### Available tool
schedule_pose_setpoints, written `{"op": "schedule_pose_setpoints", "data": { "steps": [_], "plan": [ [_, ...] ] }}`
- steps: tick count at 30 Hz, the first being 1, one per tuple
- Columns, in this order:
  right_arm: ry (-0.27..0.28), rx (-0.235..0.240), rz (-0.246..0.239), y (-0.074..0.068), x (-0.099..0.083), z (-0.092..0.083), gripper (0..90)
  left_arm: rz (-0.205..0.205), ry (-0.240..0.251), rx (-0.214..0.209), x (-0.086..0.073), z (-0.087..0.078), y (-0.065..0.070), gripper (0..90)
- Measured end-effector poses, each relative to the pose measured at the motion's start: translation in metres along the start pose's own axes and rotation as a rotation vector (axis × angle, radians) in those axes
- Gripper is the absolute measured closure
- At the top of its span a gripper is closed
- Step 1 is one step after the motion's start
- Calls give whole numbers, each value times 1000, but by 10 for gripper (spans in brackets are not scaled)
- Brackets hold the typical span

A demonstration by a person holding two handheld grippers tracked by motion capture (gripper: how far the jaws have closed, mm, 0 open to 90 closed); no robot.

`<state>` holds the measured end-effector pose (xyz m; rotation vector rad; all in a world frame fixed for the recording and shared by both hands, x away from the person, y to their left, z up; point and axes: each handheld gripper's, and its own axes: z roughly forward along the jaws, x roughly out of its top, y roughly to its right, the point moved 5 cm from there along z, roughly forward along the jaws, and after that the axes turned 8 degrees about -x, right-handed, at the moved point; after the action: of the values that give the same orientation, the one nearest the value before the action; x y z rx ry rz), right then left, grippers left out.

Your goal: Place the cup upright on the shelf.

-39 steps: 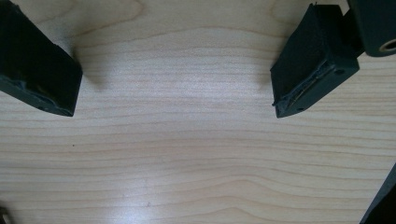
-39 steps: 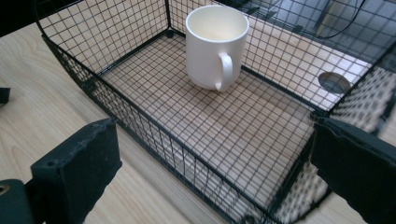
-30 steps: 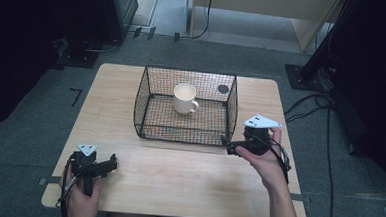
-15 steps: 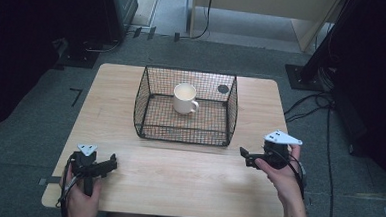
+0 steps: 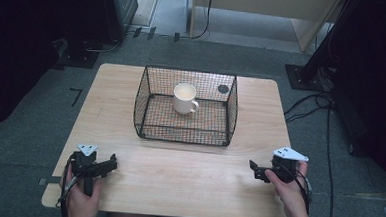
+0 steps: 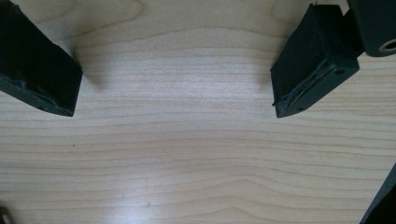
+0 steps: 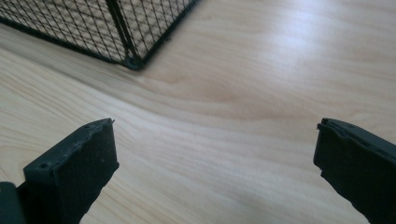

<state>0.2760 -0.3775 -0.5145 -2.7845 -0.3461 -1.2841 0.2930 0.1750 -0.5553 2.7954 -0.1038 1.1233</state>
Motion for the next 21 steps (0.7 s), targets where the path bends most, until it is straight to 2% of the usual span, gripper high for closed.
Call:
{"op": "schedule_pose_setpoints", "data": {
  "steps": [5, 14, 21],
  "plan": [
    [-18, -13, 17, 7, -14, 1, 0, 0, 0, 0, 0, 0, 0, 22],
    [-71, -63, 52, 25, -49, 1, 0, 1, -1, 0, 0, 0, 0, 22],
    [-90, -104, 55, 29, -64, 0, 0, 1, -1, 0, 0, 0, 0, 22]
  ]
}}
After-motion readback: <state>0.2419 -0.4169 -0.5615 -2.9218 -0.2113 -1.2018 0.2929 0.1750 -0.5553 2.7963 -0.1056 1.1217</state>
